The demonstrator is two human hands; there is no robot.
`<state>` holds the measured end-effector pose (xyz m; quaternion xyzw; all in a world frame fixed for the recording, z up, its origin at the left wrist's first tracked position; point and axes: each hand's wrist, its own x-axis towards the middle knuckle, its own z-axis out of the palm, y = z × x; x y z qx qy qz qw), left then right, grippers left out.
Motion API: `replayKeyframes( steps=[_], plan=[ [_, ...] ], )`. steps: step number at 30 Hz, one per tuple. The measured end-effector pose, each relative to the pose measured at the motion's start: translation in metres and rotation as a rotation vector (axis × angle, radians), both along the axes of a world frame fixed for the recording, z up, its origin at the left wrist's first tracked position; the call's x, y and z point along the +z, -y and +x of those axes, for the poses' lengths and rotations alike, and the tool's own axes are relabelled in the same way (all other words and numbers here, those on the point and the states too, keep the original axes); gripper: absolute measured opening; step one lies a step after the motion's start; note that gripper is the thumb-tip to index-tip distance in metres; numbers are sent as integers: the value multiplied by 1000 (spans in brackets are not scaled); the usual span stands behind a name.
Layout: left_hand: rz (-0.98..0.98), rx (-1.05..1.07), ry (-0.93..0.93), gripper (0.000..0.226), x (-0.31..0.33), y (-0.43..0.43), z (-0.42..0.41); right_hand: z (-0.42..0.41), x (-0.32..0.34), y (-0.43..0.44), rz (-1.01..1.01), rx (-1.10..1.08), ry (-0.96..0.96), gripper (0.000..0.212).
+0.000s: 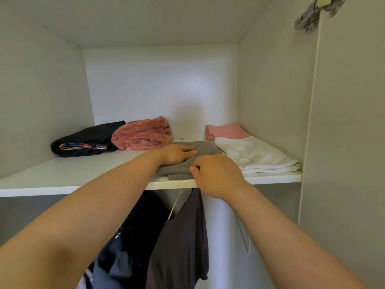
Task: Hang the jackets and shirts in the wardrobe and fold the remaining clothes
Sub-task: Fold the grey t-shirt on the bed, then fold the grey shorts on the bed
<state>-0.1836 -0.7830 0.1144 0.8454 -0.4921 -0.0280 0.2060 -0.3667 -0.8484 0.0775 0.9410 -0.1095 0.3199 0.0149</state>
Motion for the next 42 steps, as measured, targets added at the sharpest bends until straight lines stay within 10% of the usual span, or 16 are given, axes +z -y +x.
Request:
replayKeyframes(
  steps=[10,19,26,42],
  plan=[
    [-206,86,143,28,-6,-19,-7,17,-23,8,-19,-44,315,43],
    [-803,200,178,13,-63,-187,-126,-3,-10,-109,544,388,543,49],
    [-970,770,-191,37,-190,-383,-245,-8,-120,-298,689,807,-90,55],
    [-1077,2380,-671,31,-509,-707,-600,-238,-406,-744,45,1374,-1362,60]
  ],
)
